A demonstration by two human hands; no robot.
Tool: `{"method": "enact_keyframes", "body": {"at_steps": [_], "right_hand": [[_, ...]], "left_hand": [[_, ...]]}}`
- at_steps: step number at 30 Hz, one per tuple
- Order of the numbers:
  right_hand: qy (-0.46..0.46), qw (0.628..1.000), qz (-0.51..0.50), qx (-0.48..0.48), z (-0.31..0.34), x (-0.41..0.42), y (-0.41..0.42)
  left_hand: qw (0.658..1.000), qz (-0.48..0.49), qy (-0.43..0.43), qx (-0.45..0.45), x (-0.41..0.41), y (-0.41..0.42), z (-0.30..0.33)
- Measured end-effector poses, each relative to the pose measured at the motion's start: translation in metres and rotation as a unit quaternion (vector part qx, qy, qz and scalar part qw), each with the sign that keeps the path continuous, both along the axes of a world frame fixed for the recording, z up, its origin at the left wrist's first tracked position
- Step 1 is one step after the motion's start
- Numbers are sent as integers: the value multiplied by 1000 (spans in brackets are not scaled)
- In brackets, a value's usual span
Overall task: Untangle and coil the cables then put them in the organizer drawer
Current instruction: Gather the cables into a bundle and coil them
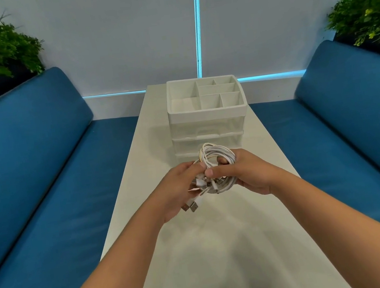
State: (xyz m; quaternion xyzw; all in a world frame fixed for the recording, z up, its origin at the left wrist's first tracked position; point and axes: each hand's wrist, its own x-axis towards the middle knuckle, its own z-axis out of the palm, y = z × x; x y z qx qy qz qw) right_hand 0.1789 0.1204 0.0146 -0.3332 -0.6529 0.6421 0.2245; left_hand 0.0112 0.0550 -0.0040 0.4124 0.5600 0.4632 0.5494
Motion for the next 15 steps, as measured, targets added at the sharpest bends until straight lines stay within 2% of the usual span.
{"method": "enact_keyframes", "body": {"at_steps": [3,6,10,15], "right_hand": [[9,1000,-5,-16,-1,1,0],[6,1000,-17,-9,-4,-1,1],[-12,998,-52,30,-8,-8,2],[-78,984,-92,129,-11,-15,-1]], "left_hand": [[1000,8,-11,26,1,-2,-3],[999,35,14,32,3,1,-7],[996,58,52,31,6,4,-9],[995,55,80,33,3,5,-14]]}}
